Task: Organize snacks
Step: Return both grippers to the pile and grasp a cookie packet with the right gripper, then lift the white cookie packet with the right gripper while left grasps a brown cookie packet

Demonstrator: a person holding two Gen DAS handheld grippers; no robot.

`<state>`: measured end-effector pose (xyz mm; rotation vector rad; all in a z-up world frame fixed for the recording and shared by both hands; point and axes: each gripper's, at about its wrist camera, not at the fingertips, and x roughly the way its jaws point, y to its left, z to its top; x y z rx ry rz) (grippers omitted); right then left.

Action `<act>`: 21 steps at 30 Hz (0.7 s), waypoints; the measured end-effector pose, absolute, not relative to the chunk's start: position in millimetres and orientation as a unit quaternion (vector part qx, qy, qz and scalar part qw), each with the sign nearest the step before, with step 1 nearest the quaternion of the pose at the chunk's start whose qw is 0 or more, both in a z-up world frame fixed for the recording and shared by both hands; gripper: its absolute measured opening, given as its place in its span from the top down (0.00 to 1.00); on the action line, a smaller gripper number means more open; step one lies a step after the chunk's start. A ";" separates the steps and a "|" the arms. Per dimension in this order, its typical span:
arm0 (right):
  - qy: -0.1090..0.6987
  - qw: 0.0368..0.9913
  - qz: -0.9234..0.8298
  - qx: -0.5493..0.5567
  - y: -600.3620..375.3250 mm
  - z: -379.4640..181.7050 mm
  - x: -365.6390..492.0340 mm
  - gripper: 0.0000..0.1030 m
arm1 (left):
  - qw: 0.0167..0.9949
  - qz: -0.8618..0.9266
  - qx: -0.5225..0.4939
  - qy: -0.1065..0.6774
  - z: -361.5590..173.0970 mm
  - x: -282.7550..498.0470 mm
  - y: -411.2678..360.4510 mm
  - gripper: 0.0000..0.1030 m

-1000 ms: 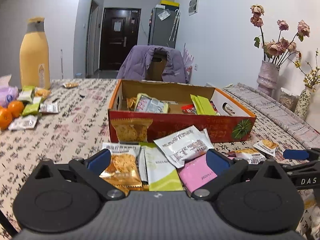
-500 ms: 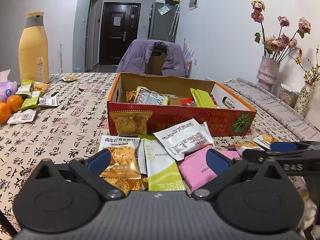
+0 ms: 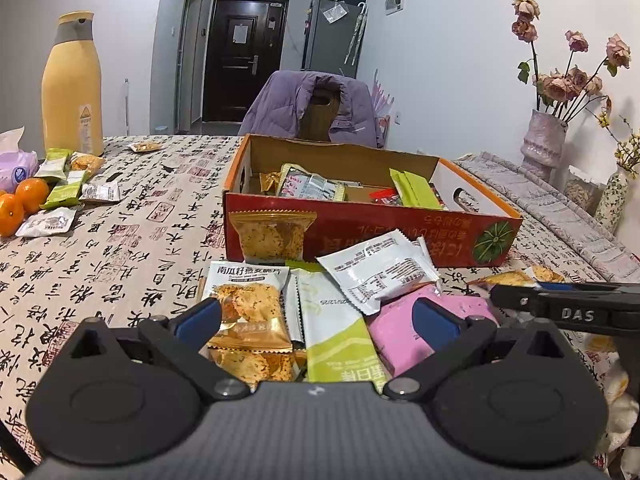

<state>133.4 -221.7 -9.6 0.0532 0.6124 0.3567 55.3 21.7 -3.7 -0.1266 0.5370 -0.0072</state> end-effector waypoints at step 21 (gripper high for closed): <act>0.267 0.950 0.157 0.047 -243.8 -3.8 128.7 0.51 | 0.939 0.067 -0.062 0.331 -8.7 106.6 51.4 0.24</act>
